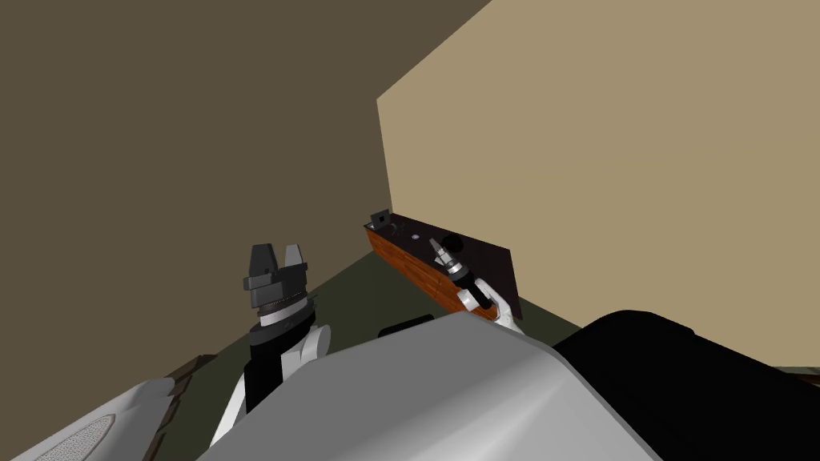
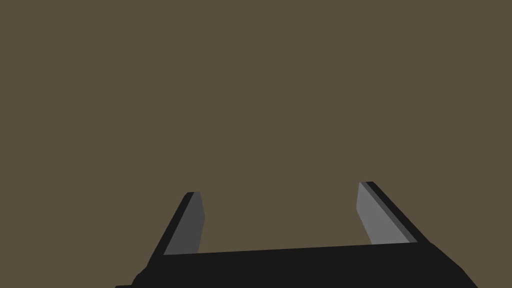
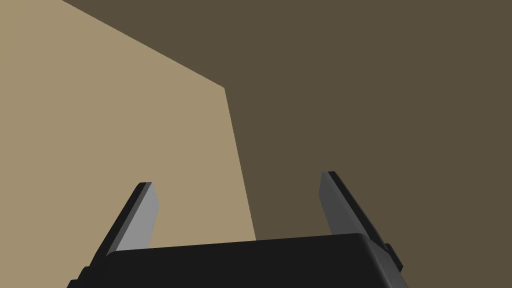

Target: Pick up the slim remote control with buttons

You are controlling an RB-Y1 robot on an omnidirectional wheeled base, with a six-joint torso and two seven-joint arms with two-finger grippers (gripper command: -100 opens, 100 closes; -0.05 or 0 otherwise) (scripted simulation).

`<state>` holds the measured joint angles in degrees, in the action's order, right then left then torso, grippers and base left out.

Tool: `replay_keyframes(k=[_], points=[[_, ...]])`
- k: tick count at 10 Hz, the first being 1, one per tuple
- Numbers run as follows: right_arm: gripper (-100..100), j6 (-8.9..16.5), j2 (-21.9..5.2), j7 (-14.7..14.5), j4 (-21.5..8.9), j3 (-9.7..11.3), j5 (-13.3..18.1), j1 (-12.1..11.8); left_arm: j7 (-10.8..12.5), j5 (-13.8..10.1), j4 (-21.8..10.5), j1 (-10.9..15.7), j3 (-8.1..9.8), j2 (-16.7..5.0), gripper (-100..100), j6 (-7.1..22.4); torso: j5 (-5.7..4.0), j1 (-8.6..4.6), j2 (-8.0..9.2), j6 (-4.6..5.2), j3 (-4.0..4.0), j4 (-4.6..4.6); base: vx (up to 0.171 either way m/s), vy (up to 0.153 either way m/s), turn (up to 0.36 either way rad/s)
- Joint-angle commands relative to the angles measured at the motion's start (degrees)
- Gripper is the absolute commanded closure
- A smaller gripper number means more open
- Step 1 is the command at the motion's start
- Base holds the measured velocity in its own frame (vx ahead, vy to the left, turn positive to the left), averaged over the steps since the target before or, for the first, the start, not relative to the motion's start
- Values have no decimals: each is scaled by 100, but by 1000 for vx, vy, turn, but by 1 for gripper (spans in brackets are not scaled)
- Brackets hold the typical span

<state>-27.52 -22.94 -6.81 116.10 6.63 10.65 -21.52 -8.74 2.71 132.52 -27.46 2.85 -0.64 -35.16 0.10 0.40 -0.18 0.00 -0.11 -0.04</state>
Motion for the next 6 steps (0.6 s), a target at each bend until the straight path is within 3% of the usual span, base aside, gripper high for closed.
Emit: replay_keyframes(k=[1, 2, 3, 6], points=[[-100, 59, -286, -44, -258, 165, 177, 109, 0, 0, 0, 0, 0, 0, 0, 0, 0, 0, 0, 0, 0, 0, 46, 97, 33], [-100, 59, -363, -44, -258, 165, 177, 109, 0, 0, 0, 0, 0, 0, 0, 0, -1, -3, -2, -1, -1, 0, 36, 72, 23], [-100, 89, -587, -75, -481, 303, 318, 184, 0, 0, 0, 0, 0, 0, 0, 0, -2, -13, 3, 1, 2, 0, 53, 94, 52], [-100, 122, -942, -110, -715, 450, 455, 257, 0, 0, 0, 0, 0, 0, 0, 0, -3, -12, -4, 0, -2, -1, 49, 74, 29]])
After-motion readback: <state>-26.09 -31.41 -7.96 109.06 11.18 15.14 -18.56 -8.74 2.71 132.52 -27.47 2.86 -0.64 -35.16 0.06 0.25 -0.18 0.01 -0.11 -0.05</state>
